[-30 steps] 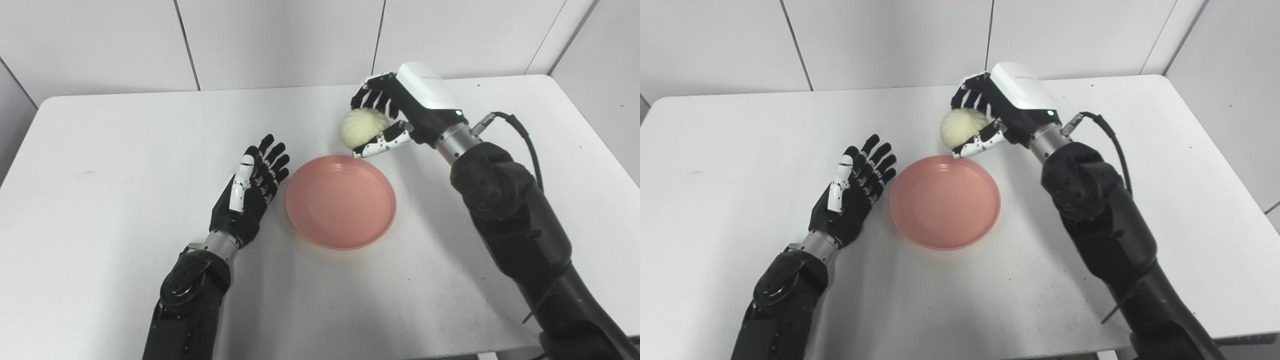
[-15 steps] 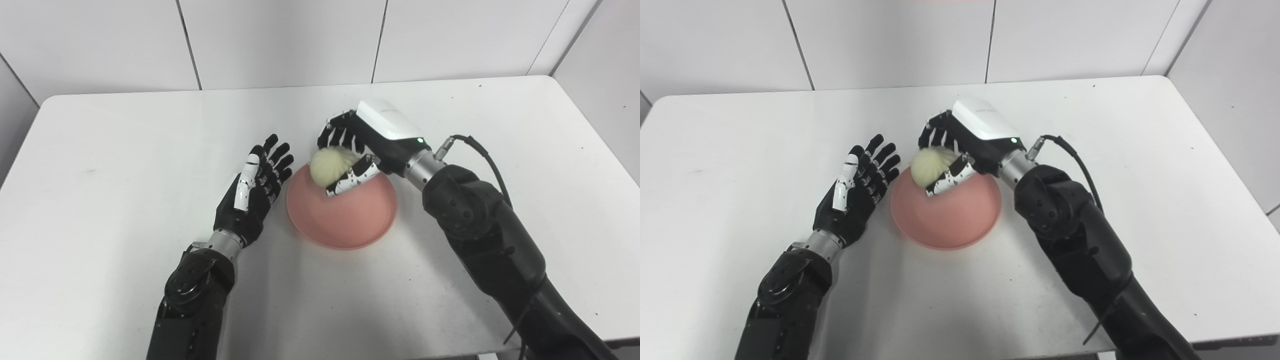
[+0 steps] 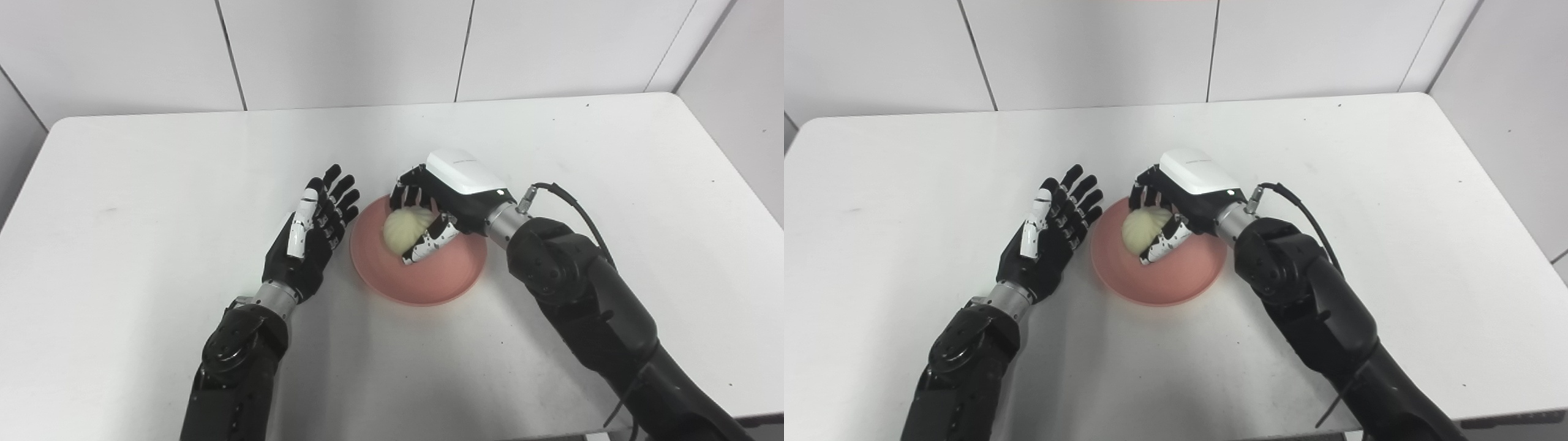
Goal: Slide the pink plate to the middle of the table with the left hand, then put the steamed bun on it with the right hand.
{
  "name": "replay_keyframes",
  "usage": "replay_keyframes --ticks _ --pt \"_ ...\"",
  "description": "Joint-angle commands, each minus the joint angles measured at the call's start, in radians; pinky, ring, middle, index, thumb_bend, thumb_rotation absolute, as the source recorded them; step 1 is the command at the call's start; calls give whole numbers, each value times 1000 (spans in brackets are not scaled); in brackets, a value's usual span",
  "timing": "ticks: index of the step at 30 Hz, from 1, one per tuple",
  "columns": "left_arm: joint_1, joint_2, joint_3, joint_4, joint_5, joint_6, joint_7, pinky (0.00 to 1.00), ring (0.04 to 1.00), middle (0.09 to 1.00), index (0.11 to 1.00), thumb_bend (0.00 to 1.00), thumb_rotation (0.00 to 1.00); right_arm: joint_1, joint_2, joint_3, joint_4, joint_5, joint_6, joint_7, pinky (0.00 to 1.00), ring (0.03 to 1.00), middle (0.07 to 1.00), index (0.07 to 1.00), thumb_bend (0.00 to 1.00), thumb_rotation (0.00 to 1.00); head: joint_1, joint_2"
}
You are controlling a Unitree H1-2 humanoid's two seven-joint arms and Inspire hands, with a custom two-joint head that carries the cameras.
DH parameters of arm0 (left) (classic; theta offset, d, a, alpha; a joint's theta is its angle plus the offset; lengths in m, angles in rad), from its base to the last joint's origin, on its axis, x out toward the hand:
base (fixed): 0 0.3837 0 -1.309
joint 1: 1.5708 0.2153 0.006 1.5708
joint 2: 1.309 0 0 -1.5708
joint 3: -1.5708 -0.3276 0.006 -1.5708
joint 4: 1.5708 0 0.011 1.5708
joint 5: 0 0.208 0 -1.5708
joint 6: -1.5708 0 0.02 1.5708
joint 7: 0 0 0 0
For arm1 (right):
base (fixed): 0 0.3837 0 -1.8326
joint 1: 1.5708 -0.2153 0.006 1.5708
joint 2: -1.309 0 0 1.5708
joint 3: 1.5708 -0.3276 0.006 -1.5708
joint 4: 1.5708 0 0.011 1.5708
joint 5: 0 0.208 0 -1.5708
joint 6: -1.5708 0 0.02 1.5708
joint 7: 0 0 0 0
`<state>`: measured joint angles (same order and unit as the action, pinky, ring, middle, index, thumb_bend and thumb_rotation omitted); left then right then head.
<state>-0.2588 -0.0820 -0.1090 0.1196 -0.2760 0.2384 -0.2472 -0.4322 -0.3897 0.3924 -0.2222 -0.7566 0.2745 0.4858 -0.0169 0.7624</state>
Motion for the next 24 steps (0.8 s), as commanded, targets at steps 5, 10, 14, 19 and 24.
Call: replay_keyframes --ticks 5,10,14,19,24 --pt "19 -1 -6 24 15 64 16 1000 975 980 995 478 1000 -23 -5 1 -3 -33 -24 3 296 389 484 491 509 120 3 2" --pt "18 -1 -7 25 16 63 15 1000 976 981 996 480 1000 -20 -8 10 17 -42 -57 -12 350 410 480 490 511 123 3 3" --pt "17 0 -6 25 14 64 13 1000 977 982 997 480 1000 -25 -15 15 16 -49 -59 10 525 495 524 491 514 133 4 3" --pt "14 0 -4 27 7 68 11 1000 984 986 1000 482 1000 -41 -28 25 -22 -68 -41 76 640 626 649 658 635 322 3 4" --pt "15 2 -6 25 13 70 16 1000 983 984 1000 479 1000 -56 -35 25 -66 -91 -14 157 704 752 789 813 777 696 3 4"
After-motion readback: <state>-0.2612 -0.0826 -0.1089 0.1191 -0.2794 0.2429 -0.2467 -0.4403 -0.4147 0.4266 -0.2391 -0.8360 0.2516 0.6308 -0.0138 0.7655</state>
